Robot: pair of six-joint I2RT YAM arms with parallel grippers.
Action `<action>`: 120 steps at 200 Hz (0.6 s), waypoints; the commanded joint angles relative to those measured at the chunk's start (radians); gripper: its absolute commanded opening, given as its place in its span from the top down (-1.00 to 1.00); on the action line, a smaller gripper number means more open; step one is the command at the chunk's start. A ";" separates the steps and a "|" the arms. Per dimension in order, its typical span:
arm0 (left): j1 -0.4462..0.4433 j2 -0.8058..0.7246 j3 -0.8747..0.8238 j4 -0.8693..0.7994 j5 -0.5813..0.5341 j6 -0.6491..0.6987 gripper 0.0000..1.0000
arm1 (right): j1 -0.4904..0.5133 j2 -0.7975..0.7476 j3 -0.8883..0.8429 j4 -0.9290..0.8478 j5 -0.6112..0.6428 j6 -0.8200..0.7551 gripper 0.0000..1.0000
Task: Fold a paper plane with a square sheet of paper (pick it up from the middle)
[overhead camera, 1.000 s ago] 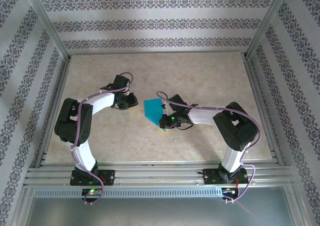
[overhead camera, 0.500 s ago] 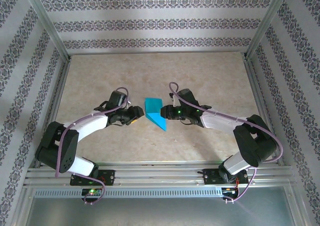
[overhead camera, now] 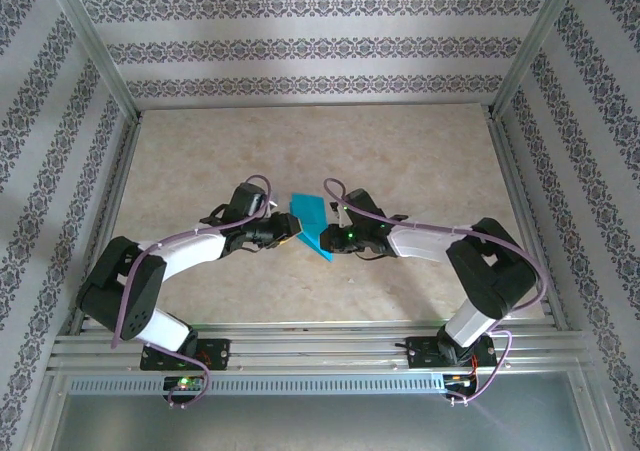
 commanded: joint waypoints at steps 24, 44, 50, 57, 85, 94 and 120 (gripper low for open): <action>-0.043 0.092 0.007 0.153 0.039 -0.051 0.41 | 0.014 0.114 0.065 -0.027 0.026 0.022 0.76; -0.051 0.144 0.032 0.165 0.046 -0.048 0.49 | 0.016 0.140 0.073 -0.027 0.022 0.030 0.77; -0.053 0.157 0.041 0.161 0.044 -0.044 0.50 | 0.016 0.142 0.072 -0.030 0.022 0.031 0.77; -0.053 0.168 0.049 0.152 0.037 -0.038 0.52 | 0.016 0.144 0.070 -0.034 0.023 0.032 0.77; -0.052 0.206 0.087 0.094 0.001 0.000 0.58 | 0.015 0.146 0.070 -0.065 0.027 0.033 0.77; -0.053 0.219 0.099 0.083 -0.005 0.011 0.58 | 0.015 0.146 0.070 -0.074 0.026 0.032 0.77; -0.053 0.255 0.129 0.066 -0.020 0.025 0.59 | 0.016 0.149 0.071 -0.103 0.029 0.025 0.77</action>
